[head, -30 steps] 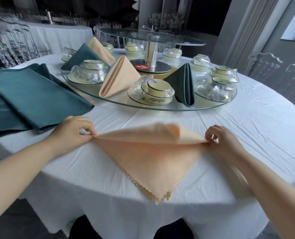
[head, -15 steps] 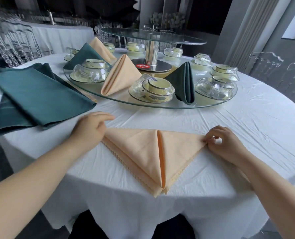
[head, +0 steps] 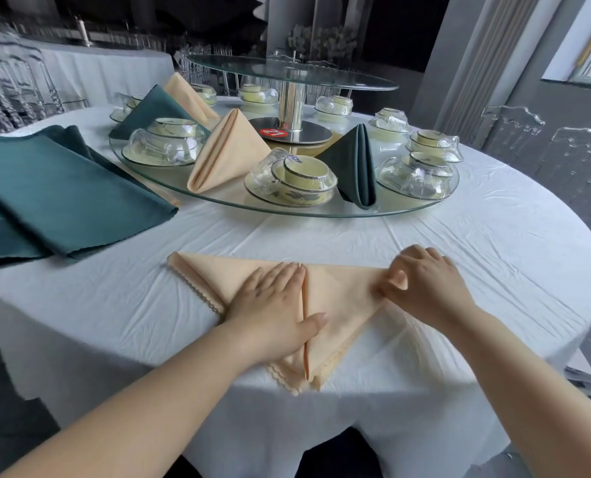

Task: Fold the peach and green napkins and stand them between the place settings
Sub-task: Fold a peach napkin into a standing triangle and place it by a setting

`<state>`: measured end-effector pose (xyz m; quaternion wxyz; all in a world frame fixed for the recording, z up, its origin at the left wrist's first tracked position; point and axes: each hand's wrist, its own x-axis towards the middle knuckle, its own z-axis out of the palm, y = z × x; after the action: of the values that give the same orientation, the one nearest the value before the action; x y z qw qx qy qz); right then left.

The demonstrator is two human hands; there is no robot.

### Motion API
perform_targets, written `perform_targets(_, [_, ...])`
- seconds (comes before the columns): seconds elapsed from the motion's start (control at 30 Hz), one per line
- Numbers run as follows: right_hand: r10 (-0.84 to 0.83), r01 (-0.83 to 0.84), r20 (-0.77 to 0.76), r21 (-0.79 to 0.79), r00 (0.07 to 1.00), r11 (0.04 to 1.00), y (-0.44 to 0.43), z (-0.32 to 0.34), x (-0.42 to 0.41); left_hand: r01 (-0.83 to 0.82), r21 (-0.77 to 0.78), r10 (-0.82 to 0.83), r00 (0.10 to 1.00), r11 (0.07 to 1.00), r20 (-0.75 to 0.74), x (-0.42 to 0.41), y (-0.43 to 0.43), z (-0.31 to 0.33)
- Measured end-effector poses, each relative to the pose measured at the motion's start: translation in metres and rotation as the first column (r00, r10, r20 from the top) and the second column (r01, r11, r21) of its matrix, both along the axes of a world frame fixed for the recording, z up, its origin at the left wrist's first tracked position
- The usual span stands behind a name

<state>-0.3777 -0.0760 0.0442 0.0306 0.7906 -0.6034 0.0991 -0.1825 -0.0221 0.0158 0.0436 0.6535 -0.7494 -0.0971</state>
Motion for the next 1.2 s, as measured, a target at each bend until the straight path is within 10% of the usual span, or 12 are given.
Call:
perform_targets(0.2, [0.260,-0.296,0.212,0.158,0.942,0.942,0.017,-0.015,0.062,-0.006,0.013,0.005,0.999,1.000,0.033,-0.001,0.002,0.001])
perform_targets(0.67, [-0.093,0.083,0.039,0.196,0.995,0.977,-0.013,-0.016,-0.018,-0.026,0.013,0.025,0.999,1.000,0.043,-0.003,0.004,0.000])
perform_targets(0.8, [0.097,-0.105,0.204,0.033,0.974,0.994,-0.005,-0.003,0.026,-0.046,-0.024,0.047,0.999,0.999,0.014,-0.003,0.003,-0.001])
perform_targets(1.2, [0.356,-0.380,0.153,0.182,0.922,0.907,0.001,-0.028,0.077,-0.092,-0.136,0.016,0.879,0.986,-0.476,0.019,-0.007,0.017])
